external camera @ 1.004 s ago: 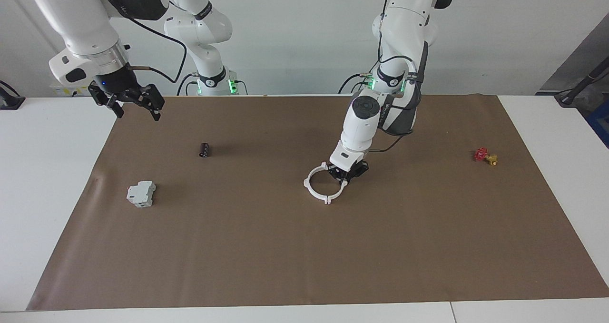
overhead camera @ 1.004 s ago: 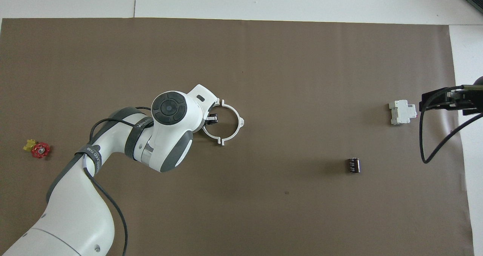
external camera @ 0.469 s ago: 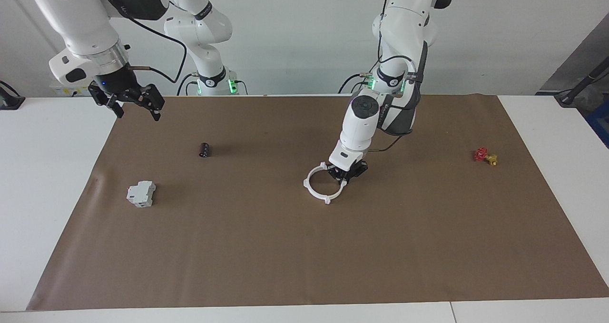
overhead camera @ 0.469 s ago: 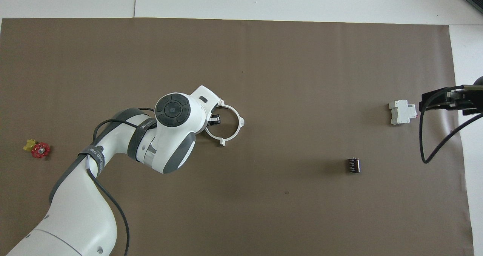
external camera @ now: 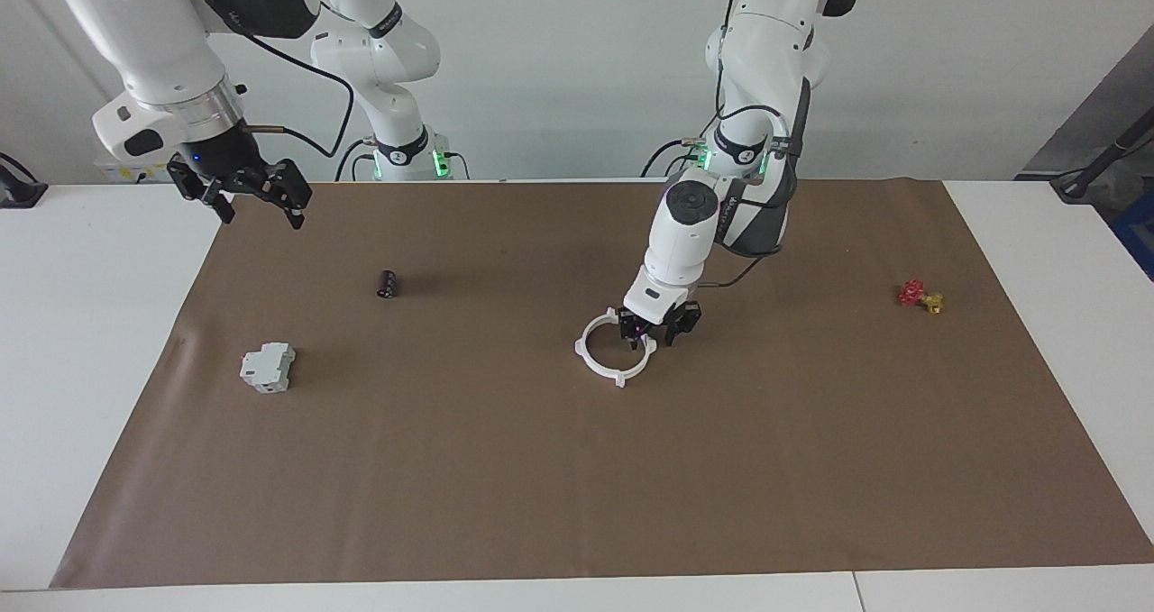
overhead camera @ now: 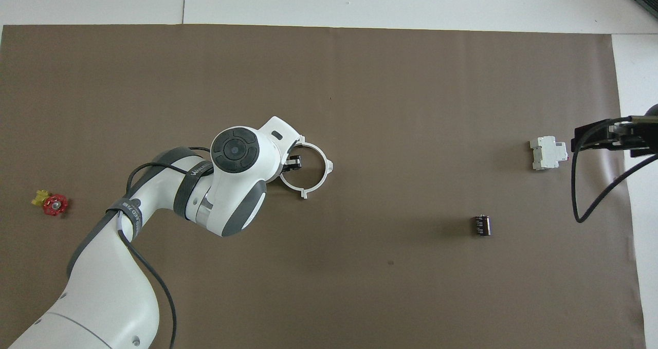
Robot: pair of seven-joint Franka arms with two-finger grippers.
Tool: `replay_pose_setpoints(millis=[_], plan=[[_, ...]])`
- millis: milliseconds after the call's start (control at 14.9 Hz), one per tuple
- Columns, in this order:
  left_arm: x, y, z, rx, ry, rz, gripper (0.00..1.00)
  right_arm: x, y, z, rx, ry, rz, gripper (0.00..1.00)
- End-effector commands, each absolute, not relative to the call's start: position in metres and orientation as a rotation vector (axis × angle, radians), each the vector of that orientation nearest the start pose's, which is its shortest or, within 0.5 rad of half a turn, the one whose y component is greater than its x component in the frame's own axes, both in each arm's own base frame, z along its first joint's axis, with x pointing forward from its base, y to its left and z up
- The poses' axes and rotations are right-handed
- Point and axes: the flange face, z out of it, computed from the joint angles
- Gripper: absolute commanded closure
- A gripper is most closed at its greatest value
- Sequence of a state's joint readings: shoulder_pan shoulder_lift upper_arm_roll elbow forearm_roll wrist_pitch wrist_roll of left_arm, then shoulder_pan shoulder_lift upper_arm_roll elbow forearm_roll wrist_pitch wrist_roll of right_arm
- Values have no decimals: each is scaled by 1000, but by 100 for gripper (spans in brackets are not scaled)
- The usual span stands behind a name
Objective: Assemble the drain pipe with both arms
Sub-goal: 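Align and press the held half-ring onto the centre clamp ends, then open the left gripper and withdraw it from the joined ring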
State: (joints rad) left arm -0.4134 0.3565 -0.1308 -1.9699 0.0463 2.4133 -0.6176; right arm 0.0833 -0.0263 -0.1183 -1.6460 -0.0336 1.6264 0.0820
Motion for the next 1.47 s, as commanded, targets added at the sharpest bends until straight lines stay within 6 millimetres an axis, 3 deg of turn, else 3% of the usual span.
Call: replay_pose_setpoints(millis=[0,201,469,670,937,1205,1406], plan=[[532,-318,302,-3187,-82,-145,24,543,-26,609,-3147,161,0,0],[531,-314,309,-3179,-78,-132,14,543,-26,609,-3147,161,0,0],[532,-300,339,-3160,-103,-118,0,543,-25,609,-3147,158,0,0],[534,-283,367,-3141,-103,-100,0,543,-26,609,-3147,161,0,0],[544,-243,413,-3103,-60,-32,0,543,-26,609,-3147,161,0,0],[559,-181,425,-3087,-23,2,0,543,-26,609,-3147,161,0,0],[566,-136,449,-3090,-29,-34,0,543,-26,609,-3147,161,0,0]])
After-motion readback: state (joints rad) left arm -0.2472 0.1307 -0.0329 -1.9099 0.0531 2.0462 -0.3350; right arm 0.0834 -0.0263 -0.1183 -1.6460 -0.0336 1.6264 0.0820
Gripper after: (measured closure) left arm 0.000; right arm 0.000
